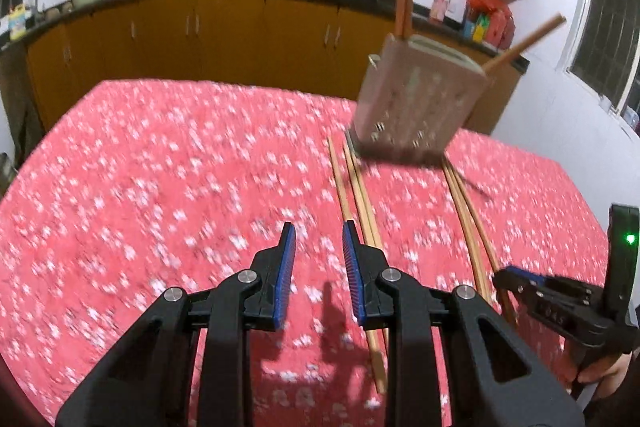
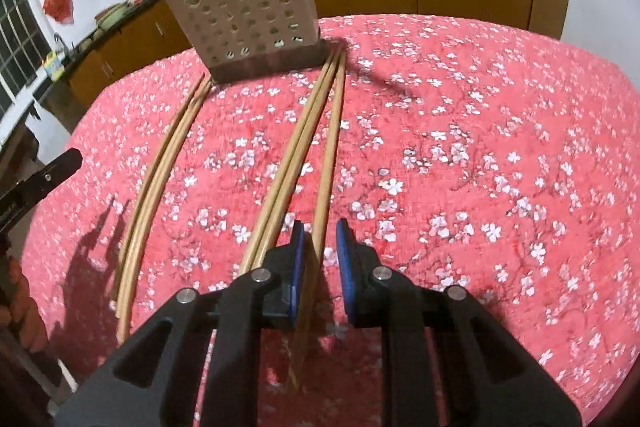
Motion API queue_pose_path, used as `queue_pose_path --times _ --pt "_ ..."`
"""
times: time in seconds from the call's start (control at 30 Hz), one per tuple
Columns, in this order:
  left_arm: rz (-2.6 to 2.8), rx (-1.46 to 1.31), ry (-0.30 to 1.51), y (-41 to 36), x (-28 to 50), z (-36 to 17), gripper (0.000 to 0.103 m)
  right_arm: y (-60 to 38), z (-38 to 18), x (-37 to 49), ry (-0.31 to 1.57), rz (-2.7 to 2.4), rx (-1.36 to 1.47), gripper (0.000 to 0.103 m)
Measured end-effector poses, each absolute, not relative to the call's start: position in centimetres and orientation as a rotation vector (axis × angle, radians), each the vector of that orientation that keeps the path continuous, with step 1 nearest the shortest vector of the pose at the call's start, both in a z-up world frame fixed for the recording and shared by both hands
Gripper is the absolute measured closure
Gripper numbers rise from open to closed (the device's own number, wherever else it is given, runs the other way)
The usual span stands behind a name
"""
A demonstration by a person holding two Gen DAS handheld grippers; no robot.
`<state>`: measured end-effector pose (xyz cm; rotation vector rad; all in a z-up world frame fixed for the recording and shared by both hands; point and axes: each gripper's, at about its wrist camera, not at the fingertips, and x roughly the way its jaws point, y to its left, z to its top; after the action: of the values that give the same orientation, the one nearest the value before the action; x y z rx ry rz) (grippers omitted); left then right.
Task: Organize utensils
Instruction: 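Lower both tools and close each on a chopstick on the cloth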
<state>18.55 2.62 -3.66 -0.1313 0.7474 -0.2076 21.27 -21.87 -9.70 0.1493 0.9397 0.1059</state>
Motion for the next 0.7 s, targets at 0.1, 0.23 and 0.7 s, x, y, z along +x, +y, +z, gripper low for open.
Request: queue_pose_path --times 0.1,0.23,0.7 --pt "-0.244 -0.138 0.771 2.2 18.4 -4.5 0.078 -22.3 -9.7 21.5 0.936 0.069 0.138 0.095" --pt "-0.297 -0.122 0.794 0.9 18.0 -5.3 0.078 -24.5 -9.7 21.7 0.923 -0.033 0.193 0.095" --pt "-0.265 -0.006 0.888 -1.6 18.7 -8.2 0.088 -25.5 -9.7 21.3 0.913 -0.044 0.185 0.095"
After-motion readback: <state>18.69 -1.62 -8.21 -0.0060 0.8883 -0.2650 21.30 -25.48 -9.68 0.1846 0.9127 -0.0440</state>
